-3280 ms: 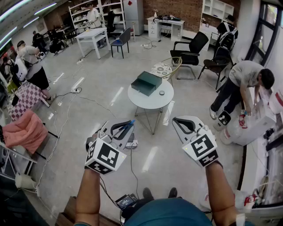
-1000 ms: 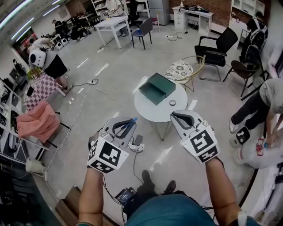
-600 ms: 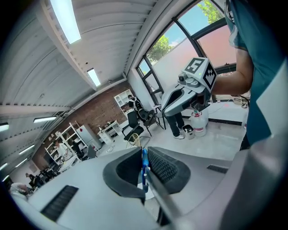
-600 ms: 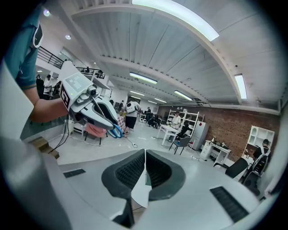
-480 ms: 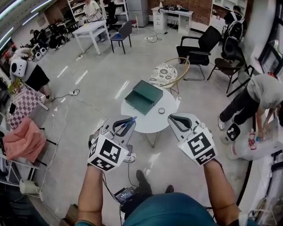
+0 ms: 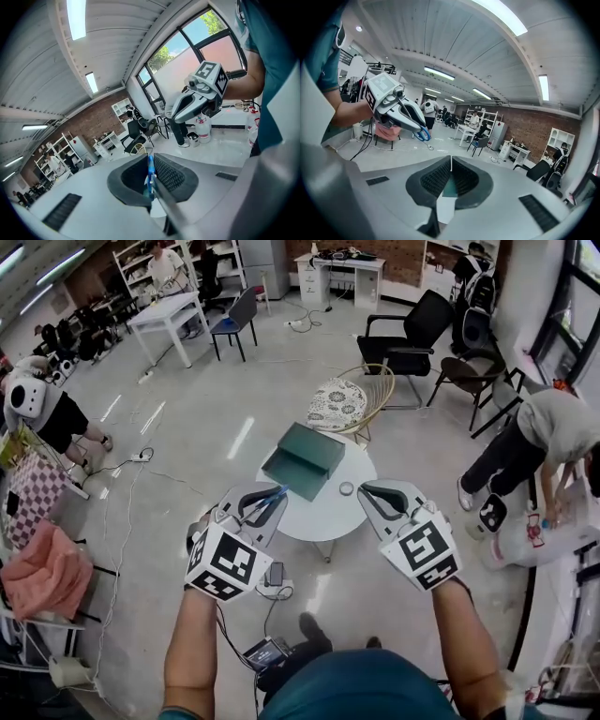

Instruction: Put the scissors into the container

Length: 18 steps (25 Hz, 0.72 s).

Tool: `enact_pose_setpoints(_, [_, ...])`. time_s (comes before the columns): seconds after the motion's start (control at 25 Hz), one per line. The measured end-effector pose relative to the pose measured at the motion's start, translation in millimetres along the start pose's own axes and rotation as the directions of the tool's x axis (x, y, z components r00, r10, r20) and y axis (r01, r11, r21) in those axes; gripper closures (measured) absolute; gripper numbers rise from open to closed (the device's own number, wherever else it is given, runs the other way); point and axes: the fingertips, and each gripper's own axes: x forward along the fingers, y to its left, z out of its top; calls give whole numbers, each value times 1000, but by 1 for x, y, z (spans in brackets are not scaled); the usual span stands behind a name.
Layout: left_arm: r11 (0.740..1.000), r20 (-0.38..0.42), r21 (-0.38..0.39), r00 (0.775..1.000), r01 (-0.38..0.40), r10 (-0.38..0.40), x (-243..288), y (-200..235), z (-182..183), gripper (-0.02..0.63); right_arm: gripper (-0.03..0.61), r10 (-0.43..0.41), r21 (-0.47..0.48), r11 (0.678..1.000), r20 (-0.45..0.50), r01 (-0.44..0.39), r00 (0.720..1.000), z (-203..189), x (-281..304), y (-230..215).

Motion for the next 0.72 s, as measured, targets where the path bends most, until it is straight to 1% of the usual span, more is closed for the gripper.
enact_pose_setpoints(0.16, [1000, 18, 8, 1000, 9, -9, -3, 41, -22, 558, 540, -23, 6, 1000, -7, 23, 1000, 18, 39, 4])
enact_pose_setpoints(0.36, [1000, 31, 16, 999, 16, -16, -13, 78, -56, 558, 540, -46, 2, 999, -9, 46, 999, 40, 81, 19])
enact_pose_setpoints(0.56, [1000, 47, 9, 999, 12, -13, -22, 110, -71, 558, 540, -58, -8, 998, -16, 58, 998, 60, 110, 19])
enact_pose_setpoints(0.72, [1000, 44, 3, 999, 0, 0, -27, 132, -87, 558, 540, -60, -20, 998, -4, 59, 998, 77, 137, 15])
